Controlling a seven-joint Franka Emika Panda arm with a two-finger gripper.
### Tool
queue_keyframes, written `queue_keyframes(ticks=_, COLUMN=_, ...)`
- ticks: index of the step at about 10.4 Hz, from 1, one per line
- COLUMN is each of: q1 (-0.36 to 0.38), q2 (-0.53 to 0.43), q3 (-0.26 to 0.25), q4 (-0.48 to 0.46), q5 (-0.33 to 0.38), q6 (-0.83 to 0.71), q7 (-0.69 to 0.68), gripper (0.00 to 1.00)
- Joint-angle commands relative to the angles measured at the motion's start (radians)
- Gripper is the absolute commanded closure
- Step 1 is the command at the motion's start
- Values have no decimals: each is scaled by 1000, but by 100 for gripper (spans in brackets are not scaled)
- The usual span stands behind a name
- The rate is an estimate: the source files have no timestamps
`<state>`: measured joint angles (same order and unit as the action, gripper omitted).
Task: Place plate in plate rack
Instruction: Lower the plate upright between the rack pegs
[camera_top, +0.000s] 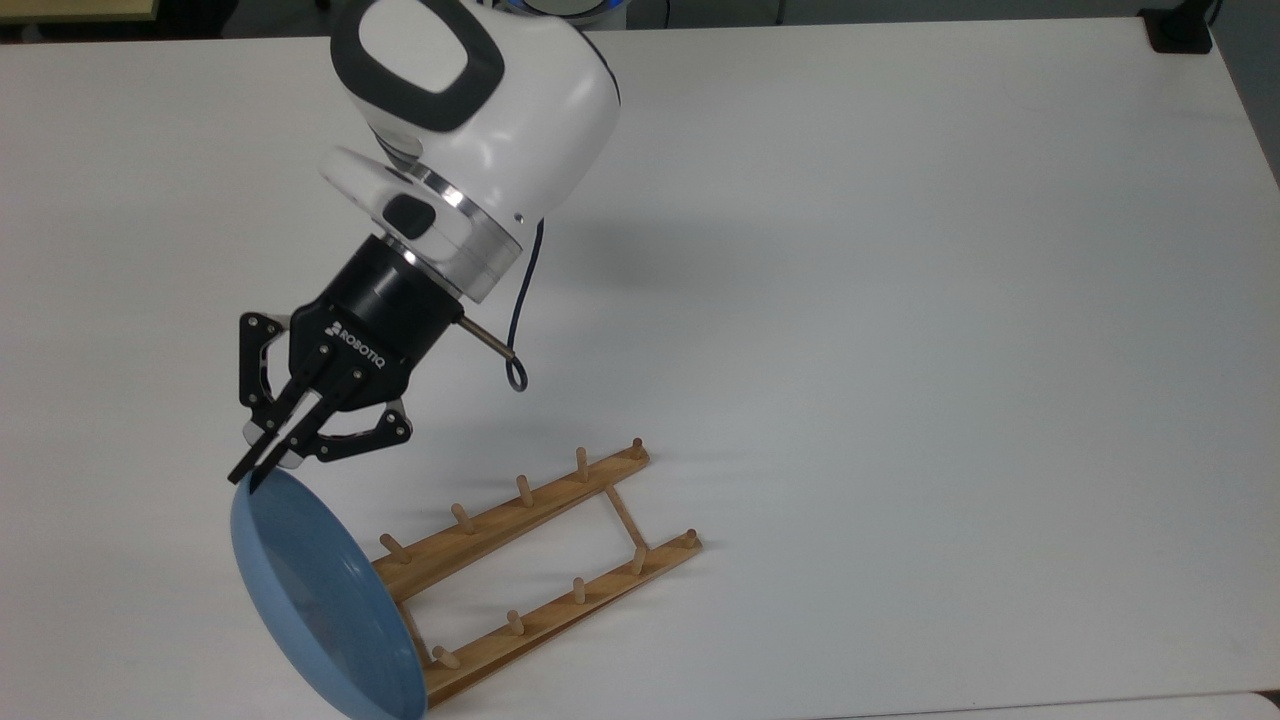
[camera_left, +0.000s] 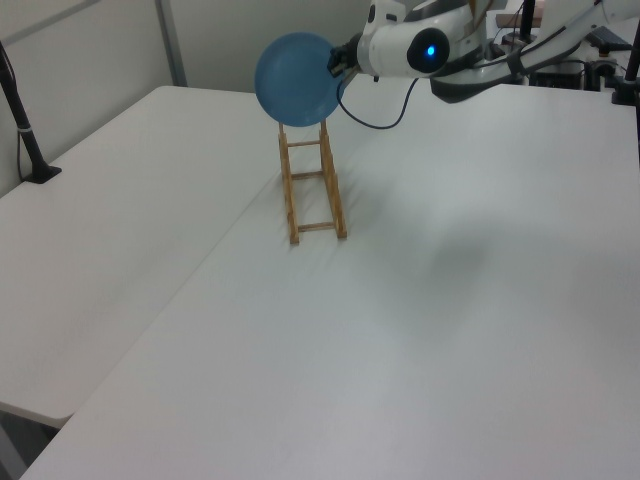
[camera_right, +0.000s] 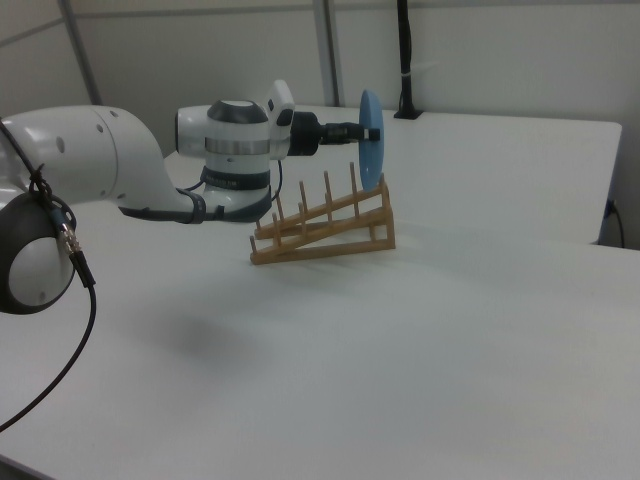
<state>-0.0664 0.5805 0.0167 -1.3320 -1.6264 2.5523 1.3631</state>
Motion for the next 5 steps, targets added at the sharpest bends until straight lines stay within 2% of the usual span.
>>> queue_keyframes(ticks=1, q1=7, q2=7, q3=-9, q4=-6, q5=-53, q6=2, q7=30, gripper=99)
queue_keyframes(ticks=3, q1=5, q2=7, q3=-9, q4=-7, q5=-47, q6=2, q7=31, gripper=59)
queue_keyframes(ticks=5, q1=5, q2=7, q3=-9, q4=-7, q5=-47, q6=2, q7=66, gripper=26)
